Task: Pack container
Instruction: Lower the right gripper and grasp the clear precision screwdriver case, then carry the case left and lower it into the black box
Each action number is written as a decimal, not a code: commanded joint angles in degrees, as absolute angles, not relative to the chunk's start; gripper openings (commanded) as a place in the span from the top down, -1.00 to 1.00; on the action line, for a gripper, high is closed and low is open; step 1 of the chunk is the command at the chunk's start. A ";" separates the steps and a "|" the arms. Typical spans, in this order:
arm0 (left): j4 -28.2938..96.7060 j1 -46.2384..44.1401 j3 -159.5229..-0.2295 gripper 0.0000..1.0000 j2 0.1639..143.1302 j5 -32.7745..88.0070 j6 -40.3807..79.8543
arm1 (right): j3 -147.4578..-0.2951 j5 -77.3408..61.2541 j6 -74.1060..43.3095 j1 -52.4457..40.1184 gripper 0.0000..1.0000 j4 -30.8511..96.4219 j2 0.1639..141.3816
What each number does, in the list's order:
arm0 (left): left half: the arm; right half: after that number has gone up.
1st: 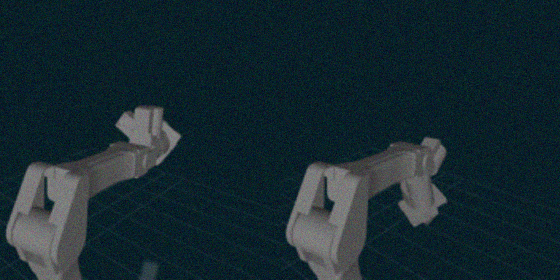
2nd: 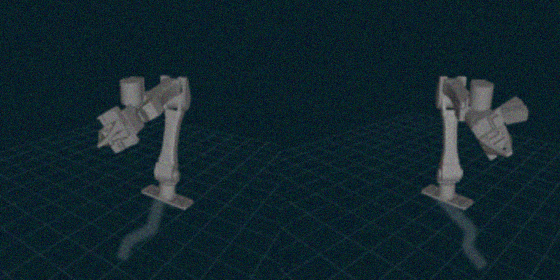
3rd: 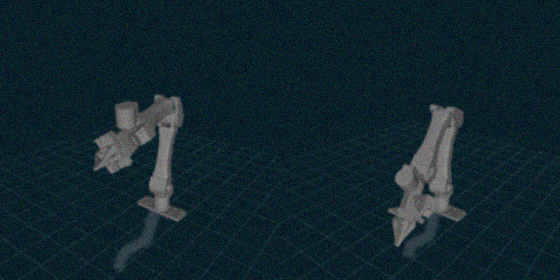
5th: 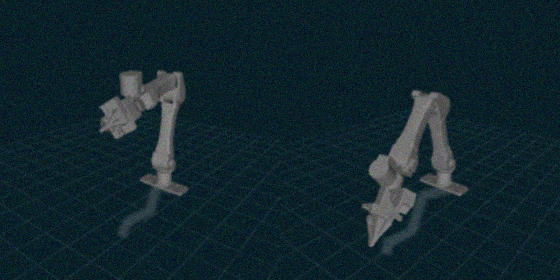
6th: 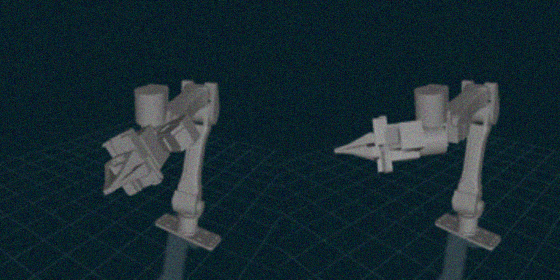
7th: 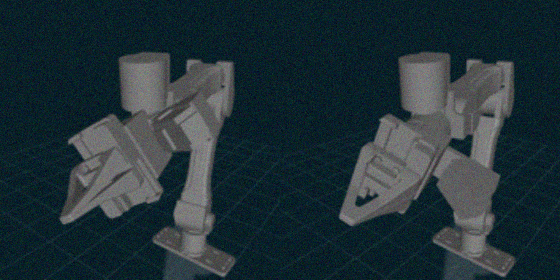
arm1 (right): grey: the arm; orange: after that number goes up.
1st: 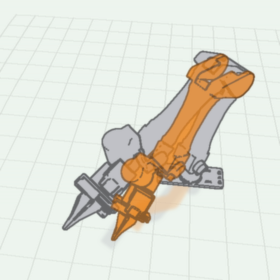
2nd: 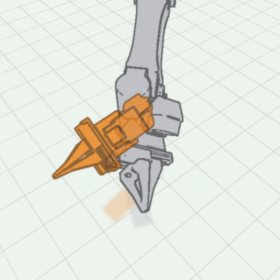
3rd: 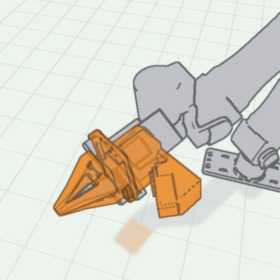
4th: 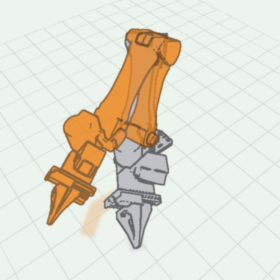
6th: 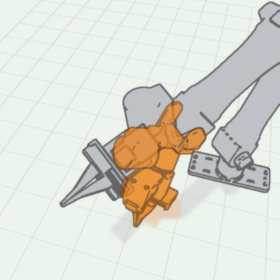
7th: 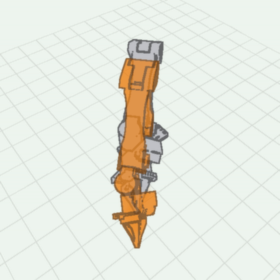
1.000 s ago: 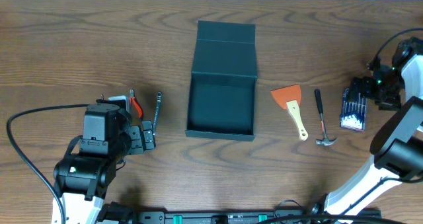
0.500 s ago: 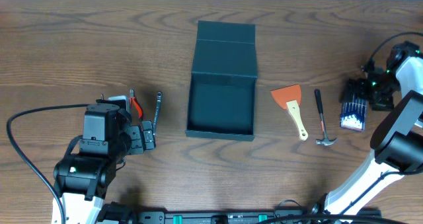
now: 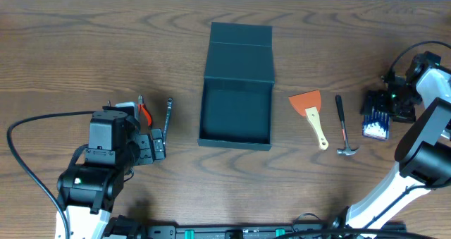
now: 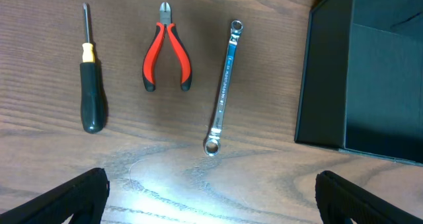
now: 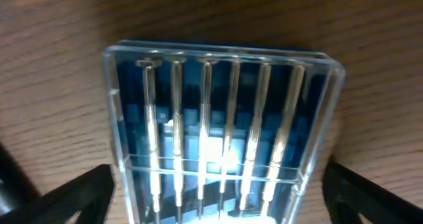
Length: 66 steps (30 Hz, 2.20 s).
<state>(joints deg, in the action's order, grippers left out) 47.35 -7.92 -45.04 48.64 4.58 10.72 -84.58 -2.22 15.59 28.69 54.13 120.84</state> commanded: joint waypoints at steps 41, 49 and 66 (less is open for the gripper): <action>47.27 -7.68 -46.15 -0.97 48.56 4.95 11.27 | -84.75 -4.56 10.70 28.67 0.57 57.67 113.95; 47.29 -7.68 -46.15 -0.97 48.56 4.95 11.27 | -84.75 -4.58 8.32 27.53 0.97 59.27 103.15; 47.31 -7.68 -46.15 -0.97 48.56 4.95 11.27 | -84.77 -5.34 10.00 -8.14 0.98 56.21 79.46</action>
